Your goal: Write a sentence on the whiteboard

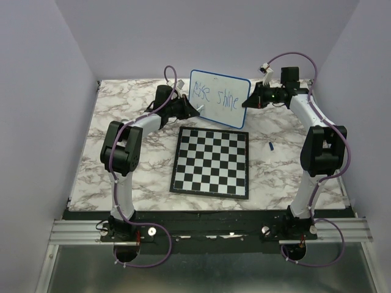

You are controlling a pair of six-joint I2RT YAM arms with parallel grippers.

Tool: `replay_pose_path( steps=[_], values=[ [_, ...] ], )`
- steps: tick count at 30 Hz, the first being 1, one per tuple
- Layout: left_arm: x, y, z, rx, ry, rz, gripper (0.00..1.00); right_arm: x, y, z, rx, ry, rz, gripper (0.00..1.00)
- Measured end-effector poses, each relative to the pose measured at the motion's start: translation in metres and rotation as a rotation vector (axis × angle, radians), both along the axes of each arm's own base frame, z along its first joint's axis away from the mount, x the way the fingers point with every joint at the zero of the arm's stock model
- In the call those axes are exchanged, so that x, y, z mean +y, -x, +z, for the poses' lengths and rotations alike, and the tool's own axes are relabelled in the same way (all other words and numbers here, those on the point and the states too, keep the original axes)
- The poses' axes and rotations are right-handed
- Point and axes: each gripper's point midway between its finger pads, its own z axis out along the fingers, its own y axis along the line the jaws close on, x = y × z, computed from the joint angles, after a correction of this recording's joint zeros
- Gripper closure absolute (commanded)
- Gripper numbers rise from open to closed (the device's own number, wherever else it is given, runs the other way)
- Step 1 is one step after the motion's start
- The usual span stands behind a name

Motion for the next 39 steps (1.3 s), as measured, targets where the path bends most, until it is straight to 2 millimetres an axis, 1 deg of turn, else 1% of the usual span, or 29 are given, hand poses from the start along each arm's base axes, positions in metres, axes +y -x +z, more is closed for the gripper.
replay_pose_path(
  steps=[7, 10, 21, 35, 39],
  values=[
    [-0.002, -0.007, -0.004, 0.003, 0.002, 0.001, 1.00, 0.000, 0.000, 0.000, 0.000, 0.000, 0.000, 1.00],
    [-0.003, -0.007, -0.009, 0.014, -0.001, 0.000, 1.00, 0.000, 0.000, 0.000, 0.000, 0.000, 0.000, 1.00],
    [-0.003, -0.008, -0.011, 0.019, 0.001, -0.005, 1.00, -0.002, -0.001, 0.000, 0.000, 0.000, -0.003, 1.00],
    [-0.003, -0.007, -0.010, 0.017, 0.004, -0.009, 1.00, -0.002, -0.001, 0.000, 0.000, 0.000, -0.003, 1.00],
    [-0.002, 0.000, -0.002, 0.009, 0.009, -0.014, 1.00, -0.002, -0.001, 0.000, 0.000, 0.000, -0.003, 1.00]
  ],
)
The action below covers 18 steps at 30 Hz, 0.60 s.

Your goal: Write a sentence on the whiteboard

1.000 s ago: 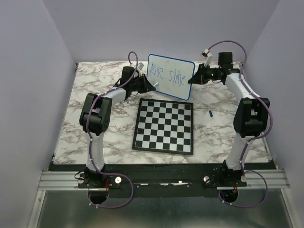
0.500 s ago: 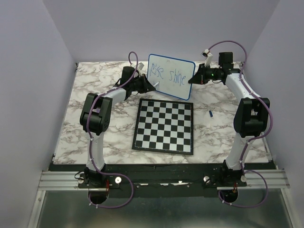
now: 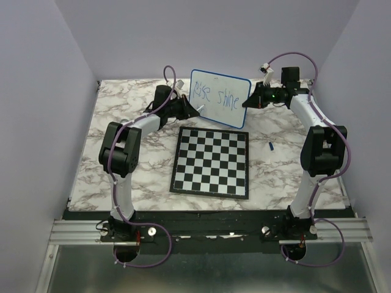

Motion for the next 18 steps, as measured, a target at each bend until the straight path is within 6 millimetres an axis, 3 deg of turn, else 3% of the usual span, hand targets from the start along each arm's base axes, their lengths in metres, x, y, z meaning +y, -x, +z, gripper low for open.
replay_pose_path(
  steps=[8, 18],
  values=[
    [0.011, 0.015, 0.030, -0.080, 0.027, 0.009, 1.00, 0.000, 0.000, 0.000, 0.000, 0.000, 0.000, 1.00],
    [0.020, 0.023, 0.009, -0.041, 0.036, 0.030, 1.00, 0.000, 0.000, 0.000, 0.000, 0.000, 0.000, 1.00]
  ],
)
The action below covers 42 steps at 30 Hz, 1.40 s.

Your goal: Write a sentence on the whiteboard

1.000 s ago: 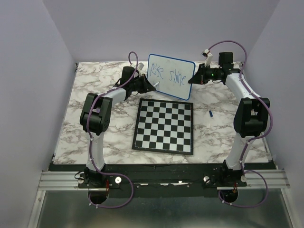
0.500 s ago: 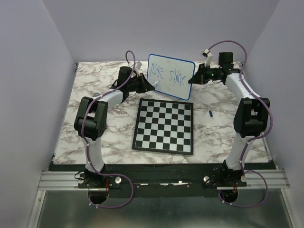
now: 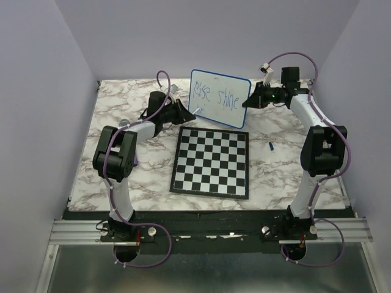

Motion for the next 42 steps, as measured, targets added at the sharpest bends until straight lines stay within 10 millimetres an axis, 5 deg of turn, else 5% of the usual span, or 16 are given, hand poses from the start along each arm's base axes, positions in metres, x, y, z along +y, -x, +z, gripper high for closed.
replay_pose_path(
  steps=[13, 42],
  values=[
    [-0.004, -0.008, -0.026, 0.045, -0.007, -0.004, 1.00, 0.000, 0.000, 0.000, 0.000, 0.000, 0.000, 1.00],
    [-0.018, -0.027, -0.028, 0.054, -0.002, -0.023, 1.00, 0.000, 0.000, 0.000, 0.000, 0.000, 0.000, 1.00]
  ],
)
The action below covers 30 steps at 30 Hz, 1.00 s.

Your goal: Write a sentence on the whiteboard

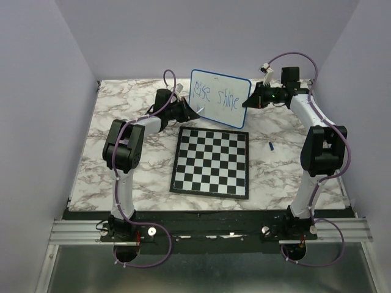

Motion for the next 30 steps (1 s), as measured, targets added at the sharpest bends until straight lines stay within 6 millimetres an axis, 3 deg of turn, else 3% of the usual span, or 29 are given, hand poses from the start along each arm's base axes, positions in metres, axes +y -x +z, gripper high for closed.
replay_pose_path(
  steps=[30],
  values=[
    [-0.011, 0.006, 0.000, 0.021, -0.015, -0.043, 1.00, -0.001, -0.001, 0.001, -0.005, 0.000, -0.002, 1.00]
  ],
)
